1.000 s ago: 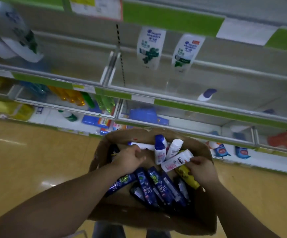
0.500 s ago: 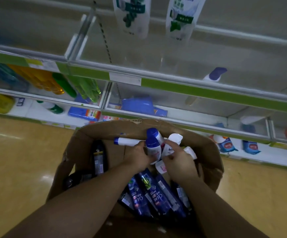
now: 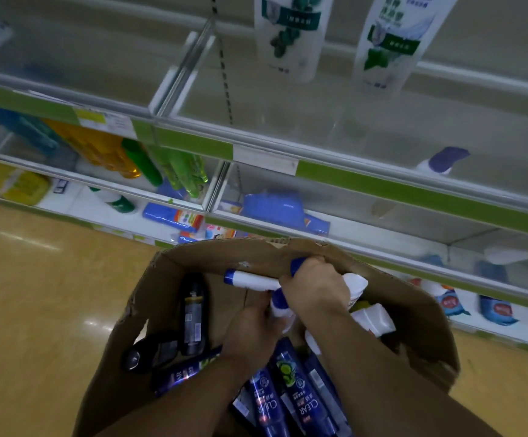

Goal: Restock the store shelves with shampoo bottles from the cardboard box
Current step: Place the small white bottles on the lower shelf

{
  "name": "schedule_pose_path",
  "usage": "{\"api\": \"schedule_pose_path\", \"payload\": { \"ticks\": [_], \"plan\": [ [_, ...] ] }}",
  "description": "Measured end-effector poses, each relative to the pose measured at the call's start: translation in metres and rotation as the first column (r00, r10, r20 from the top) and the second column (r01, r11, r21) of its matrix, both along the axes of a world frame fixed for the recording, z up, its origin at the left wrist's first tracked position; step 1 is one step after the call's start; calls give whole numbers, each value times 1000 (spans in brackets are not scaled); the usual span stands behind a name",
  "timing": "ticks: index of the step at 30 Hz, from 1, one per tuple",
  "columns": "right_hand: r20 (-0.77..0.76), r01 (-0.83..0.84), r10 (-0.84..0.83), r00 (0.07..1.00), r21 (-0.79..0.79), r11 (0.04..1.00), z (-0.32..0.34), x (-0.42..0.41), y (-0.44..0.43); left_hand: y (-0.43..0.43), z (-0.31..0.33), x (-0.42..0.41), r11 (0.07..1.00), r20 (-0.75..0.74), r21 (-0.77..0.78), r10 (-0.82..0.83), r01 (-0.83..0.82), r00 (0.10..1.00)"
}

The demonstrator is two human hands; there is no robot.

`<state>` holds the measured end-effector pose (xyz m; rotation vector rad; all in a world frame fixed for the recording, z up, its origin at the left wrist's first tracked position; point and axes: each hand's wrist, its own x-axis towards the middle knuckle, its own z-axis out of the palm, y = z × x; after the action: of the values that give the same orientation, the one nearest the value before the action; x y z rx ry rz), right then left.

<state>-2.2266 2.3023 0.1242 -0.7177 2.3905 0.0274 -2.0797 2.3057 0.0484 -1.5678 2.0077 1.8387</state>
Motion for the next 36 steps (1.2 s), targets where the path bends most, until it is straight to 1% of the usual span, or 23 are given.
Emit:
{"api": "schedule_pose_path", "payload": {
  "ticks": [3,5,7,10,14,17,19,21,23,25,28,32,35,36],
  "plan": [
    [-44,2,1,999,61,998,-7,2,-4,-5,3,29,998,1,-7,62,-62,998],
    [-74,-8,14,997,79,997,-15,4,-3,-11,7,40,995,22,-51,87,-86,996],
    [-102,-39,47,994,78,996,-23,5,-1,-18,11,44,993,26,-76,90,-87,996],
    [-109,-117,126,986,78,990,-28,3,3,-25,18,47,995,17,-61,76,-75,997],
    [-91,-165,170,981,66,984,-12,3,17,-35,43,46,994,-40,-98,40,-43,998],
    [-90,-120,115,989,-56,991,11,4,33,-41,61,47,993,-65,-113,12,-19,998],
    [-38,-53,47,998,-159,986,30,3,43,-46,72,49,991,-99,-133,1,-15,995],
    [48,55,-44,998,-255,965,54,1,50,-50,88,50,993,-133,-122,-13,-3,991],
    [167,173,-122,978,-336,926,80,-1,56,-53,107,50,992,-162,-127,-25,5,987],
    [261,247,-148,954,-402,882,107,-1,60,-56,127,51,990,-166,-138,-42,19,985],
    [298,269,-125,946,-512,816,150,-3,67,-56,164,53,991,-177,-130,-42,19,983],
    [316,270,-78,946,-631,727,231,-7,72,-58,227,55,982,-220,-187,-70,28,973],
    [276,220,-14,961,-732,645,304,-13,73,-59,265,56,968,-240,-247,-116,55,964],
    [259,196,12,966,-759,621,330,-15,74,-62,278,56,968,-248,-243,-123,61,961]
  ]
}}
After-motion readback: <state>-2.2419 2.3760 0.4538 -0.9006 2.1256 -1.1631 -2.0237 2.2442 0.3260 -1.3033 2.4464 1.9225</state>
